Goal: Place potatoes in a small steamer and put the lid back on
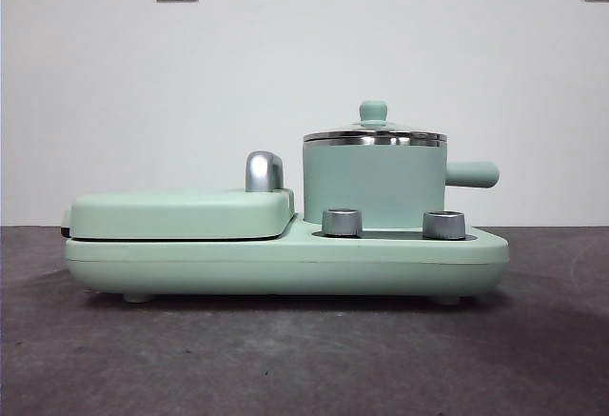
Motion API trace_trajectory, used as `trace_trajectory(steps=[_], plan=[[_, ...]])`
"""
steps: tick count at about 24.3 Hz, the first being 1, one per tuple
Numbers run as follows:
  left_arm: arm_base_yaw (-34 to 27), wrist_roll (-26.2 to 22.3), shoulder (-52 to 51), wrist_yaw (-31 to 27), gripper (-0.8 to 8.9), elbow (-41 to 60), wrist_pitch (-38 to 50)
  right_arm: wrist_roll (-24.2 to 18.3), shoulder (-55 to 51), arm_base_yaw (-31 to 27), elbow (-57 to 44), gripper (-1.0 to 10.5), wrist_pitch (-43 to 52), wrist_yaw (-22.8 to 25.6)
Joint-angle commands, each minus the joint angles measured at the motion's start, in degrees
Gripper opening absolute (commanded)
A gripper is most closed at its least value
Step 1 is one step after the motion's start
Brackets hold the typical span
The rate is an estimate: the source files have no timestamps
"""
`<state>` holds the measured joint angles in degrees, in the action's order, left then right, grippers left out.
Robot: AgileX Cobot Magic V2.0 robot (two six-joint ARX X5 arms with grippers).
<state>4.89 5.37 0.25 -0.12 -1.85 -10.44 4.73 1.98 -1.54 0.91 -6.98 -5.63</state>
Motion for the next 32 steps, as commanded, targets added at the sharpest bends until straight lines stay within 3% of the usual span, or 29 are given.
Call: trace_trajectory(steps=[1, 32], plan=[[0.0, 0.1, -0.1, -0.1, 0.11, 1.1, 0.1, -0.3, -2.0, 0.0, -0.3, 0.1, -2.9, 2.6], [0.0, 0.1, -0.1, -0.1, 0.11, 1.1, 0.1, -0.3, -1.8, -0.1, -0.3, 0.1, -2.0, 4.2]])
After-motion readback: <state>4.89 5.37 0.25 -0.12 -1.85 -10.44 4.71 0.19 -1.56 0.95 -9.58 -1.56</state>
